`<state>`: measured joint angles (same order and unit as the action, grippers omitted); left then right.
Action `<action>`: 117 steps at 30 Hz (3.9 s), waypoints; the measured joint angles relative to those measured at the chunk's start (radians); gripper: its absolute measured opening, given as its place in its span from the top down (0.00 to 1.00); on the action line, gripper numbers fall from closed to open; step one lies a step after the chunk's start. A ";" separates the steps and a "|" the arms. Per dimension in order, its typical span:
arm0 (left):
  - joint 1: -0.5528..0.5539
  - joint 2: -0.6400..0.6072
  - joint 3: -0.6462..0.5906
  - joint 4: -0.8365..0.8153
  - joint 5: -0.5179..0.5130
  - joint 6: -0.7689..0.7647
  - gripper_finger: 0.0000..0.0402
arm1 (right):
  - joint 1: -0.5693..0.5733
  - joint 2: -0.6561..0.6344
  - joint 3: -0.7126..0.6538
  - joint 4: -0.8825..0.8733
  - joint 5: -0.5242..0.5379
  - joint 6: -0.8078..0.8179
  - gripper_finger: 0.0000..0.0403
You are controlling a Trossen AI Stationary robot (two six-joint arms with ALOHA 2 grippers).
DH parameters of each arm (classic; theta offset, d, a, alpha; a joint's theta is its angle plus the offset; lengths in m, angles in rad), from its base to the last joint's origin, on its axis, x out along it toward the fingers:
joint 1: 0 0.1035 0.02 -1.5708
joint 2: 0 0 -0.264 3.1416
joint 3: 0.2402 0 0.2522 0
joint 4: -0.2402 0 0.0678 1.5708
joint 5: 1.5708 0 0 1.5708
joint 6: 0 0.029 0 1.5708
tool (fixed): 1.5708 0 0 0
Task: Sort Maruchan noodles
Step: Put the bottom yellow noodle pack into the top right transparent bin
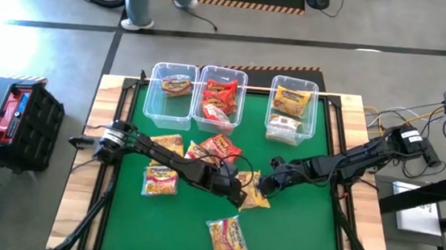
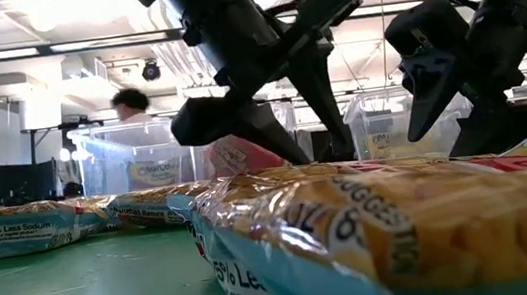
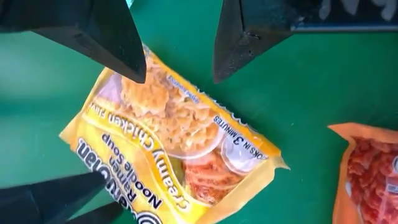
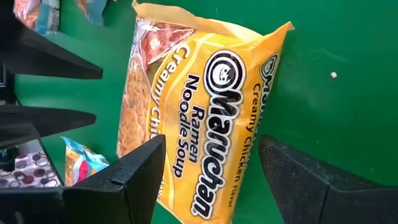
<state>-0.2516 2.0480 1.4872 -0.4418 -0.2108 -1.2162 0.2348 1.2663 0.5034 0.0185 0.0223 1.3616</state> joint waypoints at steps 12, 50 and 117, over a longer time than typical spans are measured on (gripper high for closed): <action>0.018 0.054 -0.012 0.177 0.025 -0.045 0.58 | -0.002 0.000 0.000 -0.012 0.005 -0.010 0.39; 0.008 0.069 -0.020 -0.009 0.074 -0.131 0.58 | -0.052 -0.001 -0.001 0.006 -0.210 -0.037 0.29; -0.022 0.053 -0.055 -0.152 -0.026 -0.174 0.58 | -0.043 0.259 0.005 0.436 -0.155 0.009 0.26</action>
<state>-0.2737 2.1006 1.4326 -0.5939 -0.2371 -1.3907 0.1921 1.5257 0.5088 0.4546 -0.1327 1.3704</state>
